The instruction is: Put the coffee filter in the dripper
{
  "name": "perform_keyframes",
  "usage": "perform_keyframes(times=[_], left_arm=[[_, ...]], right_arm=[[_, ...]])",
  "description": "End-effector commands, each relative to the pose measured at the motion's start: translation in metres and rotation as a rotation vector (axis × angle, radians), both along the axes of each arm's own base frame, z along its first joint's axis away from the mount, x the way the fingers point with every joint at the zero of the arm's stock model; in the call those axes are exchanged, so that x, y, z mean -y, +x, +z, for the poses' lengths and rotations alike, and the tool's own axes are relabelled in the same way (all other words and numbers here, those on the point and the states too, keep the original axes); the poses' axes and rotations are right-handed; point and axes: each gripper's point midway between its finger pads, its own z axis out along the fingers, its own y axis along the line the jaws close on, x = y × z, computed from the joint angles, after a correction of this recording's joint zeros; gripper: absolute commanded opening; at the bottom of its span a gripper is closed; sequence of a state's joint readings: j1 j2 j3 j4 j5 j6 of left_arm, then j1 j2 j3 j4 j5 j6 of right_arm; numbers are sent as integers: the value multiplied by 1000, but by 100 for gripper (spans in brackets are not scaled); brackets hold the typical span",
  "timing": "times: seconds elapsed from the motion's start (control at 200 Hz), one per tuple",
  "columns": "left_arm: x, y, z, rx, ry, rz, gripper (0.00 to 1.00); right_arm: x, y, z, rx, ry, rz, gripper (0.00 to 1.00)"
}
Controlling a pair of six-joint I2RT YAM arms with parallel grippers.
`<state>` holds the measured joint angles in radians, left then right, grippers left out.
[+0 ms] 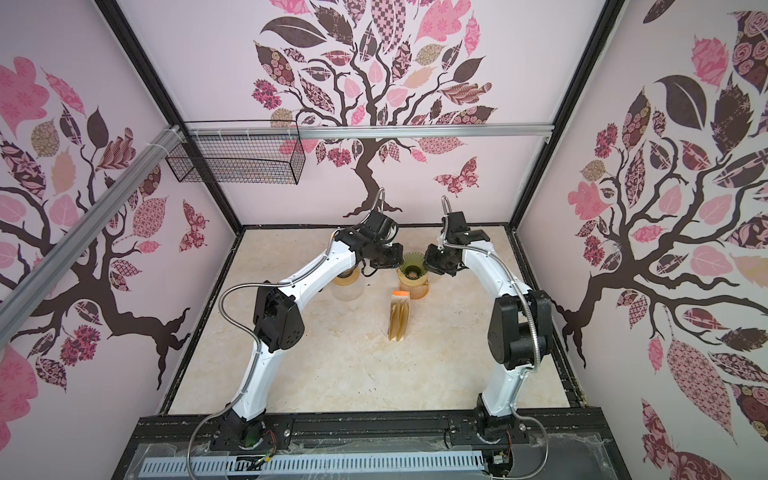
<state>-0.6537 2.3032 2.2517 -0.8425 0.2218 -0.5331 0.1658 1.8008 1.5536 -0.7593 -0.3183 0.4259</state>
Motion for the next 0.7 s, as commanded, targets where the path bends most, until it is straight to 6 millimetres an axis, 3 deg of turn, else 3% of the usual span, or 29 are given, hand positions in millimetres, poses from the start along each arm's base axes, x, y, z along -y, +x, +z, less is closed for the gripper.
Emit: perform_keyframes(times=[0.0,0.695], left_arm=[[1,2,-10,-5,21,-21,0],[-3,-5,-34,-77,71,-21,0]], right_arm=[[6,-4,-22,-70,-61,9,0],[8,1,-28,-89,-81,12,0]])
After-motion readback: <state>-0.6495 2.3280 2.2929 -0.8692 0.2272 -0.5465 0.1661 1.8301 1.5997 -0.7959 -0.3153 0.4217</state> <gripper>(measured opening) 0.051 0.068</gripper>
